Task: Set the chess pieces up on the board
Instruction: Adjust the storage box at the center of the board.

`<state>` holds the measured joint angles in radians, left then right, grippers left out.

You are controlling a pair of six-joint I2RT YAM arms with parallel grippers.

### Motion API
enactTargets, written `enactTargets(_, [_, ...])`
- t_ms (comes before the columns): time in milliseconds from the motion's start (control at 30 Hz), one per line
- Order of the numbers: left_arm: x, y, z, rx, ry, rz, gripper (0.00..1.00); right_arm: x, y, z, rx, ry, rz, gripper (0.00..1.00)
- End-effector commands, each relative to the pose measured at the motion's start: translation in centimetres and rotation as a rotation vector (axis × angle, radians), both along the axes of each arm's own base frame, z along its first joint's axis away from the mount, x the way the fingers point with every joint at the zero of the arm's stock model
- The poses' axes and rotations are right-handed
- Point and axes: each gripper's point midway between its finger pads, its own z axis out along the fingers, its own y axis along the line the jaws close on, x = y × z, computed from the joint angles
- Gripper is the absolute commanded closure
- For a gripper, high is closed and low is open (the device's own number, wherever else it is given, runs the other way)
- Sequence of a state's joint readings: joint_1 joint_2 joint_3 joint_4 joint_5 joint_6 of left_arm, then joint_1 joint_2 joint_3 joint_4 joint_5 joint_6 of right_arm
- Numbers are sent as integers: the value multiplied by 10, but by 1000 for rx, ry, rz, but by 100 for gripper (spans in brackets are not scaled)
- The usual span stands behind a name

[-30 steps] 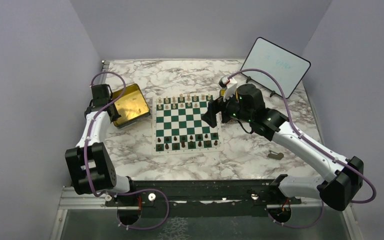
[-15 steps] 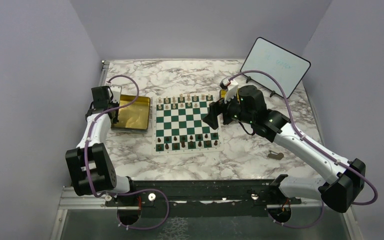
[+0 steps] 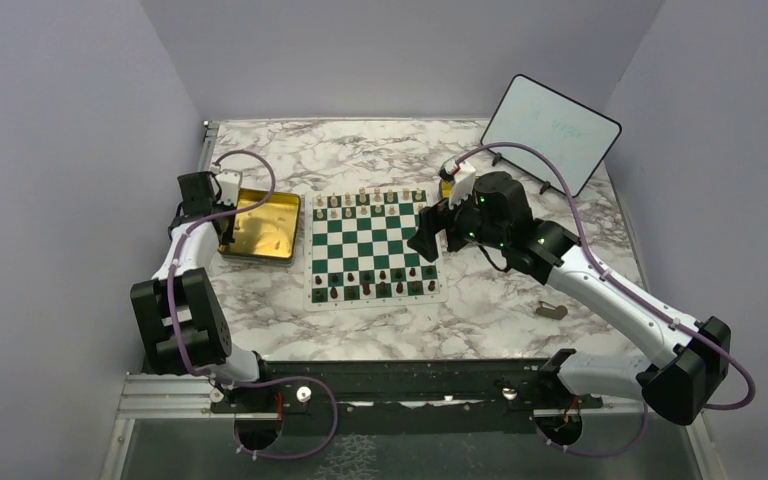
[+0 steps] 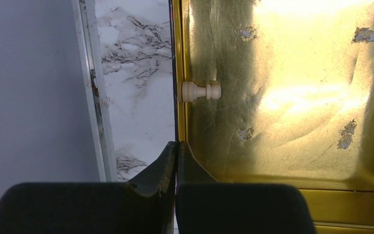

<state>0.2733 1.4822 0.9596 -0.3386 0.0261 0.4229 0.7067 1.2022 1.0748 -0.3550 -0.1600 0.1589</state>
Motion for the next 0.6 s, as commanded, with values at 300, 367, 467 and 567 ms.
enactTargets(300, [7, 12, -20, -55, -87, 115, 100, 4, -5, 2, -25, -13, -27, 0])
enactTargets(367, [7, 12, -23, -60, -93, 125, 100, 5, -6, 3, -24, -19, -31, 0])
enactTargets(467, [8, 12, -25, -69, -90, 134, 100, 6, -7, 3, -26, -23, -37, 0])
enactTargets(567, [11, 12, -27, -83, -89, 152, 100, 6, -6, 1, -26, -19, -39, 0])
